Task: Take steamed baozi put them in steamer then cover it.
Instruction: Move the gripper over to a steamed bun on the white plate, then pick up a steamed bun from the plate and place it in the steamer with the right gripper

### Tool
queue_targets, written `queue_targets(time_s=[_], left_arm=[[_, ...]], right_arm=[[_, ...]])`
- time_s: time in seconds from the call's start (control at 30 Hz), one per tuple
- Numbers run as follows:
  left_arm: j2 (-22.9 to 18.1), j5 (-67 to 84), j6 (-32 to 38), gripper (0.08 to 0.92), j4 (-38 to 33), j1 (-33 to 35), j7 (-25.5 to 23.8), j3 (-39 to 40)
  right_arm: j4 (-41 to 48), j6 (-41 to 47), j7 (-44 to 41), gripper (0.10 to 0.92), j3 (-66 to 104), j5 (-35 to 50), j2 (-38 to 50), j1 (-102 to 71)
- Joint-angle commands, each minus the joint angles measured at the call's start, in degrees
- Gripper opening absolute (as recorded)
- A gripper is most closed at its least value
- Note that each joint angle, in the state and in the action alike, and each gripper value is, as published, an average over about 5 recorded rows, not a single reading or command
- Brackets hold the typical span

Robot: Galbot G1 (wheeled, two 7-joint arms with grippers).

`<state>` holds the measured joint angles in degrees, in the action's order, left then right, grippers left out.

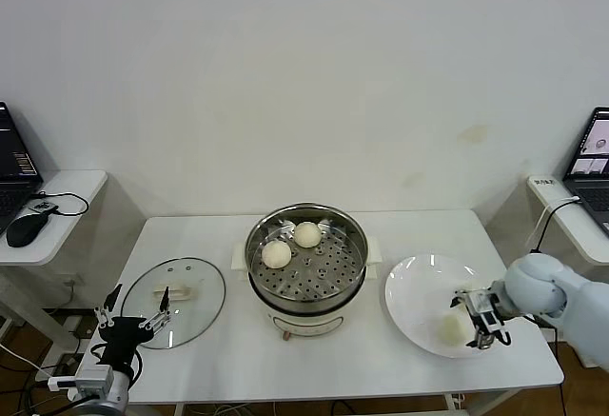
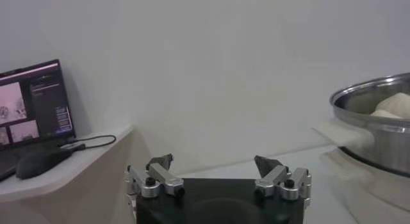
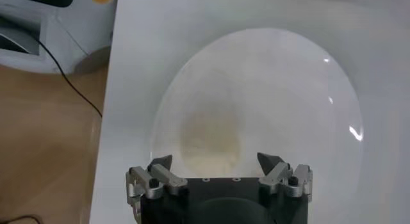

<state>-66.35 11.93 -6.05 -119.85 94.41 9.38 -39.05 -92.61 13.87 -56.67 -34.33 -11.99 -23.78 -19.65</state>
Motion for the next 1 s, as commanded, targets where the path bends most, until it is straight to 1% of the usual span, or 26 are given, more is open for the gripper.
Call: queue_targets(time_s=[0.03, 0.13, 0.23, 0.57, 0.67, 0.83, 1.0], left_arm=[[0.0, -0.1, 0.1, 0.823, 0.2, 0.0, 0.0, 0.1], [0.0, 0.0, 0.1, 0.823, 0.4, 0.0, 0.0, 0.0], [0.1, 0.1, 0.1, 0.823, 0.5, -0.1, 0.0, 0.0], [0.3, 0.2, 0.0, 0.823, 0.4, -0.3, 0.0, -0.2], [0.3, 0.2, 0.0, 0.823, 0.2, -0.2, 0.0, -0.2], [0.4, 0.3, 0.0, 0.823, 0.1, -0.2, 0.0, -0.3], [0.5, 0.5, 0.0, 0.823, -0.1, -0.3, 0.0, -0.1]], right_arm=[[2.6, 0.1, 1.1, 0.823, 1.8, -1.7, -2.9, -2.7], [3.3, 0.6, 1.0, 0.821, 1.6, -1.6, -3.1, -2.4], [3.8, 1.3, 0.4, 0.797, 1.5, -1.2, -3.2, -2.3], [3.5, 2.9, -1.6, 0.569, 1.6, 1.4, -2.9, -1.0], [3.4, 3.1, -1.7, 0.522, 1.6, 2.1, -2.8, 0.3], [2.2, 3.0, -2.7, 0.517, -0.1, 4.6, -1.3, 6.4], [0.8, 3.3, -3.7, 0.525, -6.2, 10.2, 0.4, 20.0]])
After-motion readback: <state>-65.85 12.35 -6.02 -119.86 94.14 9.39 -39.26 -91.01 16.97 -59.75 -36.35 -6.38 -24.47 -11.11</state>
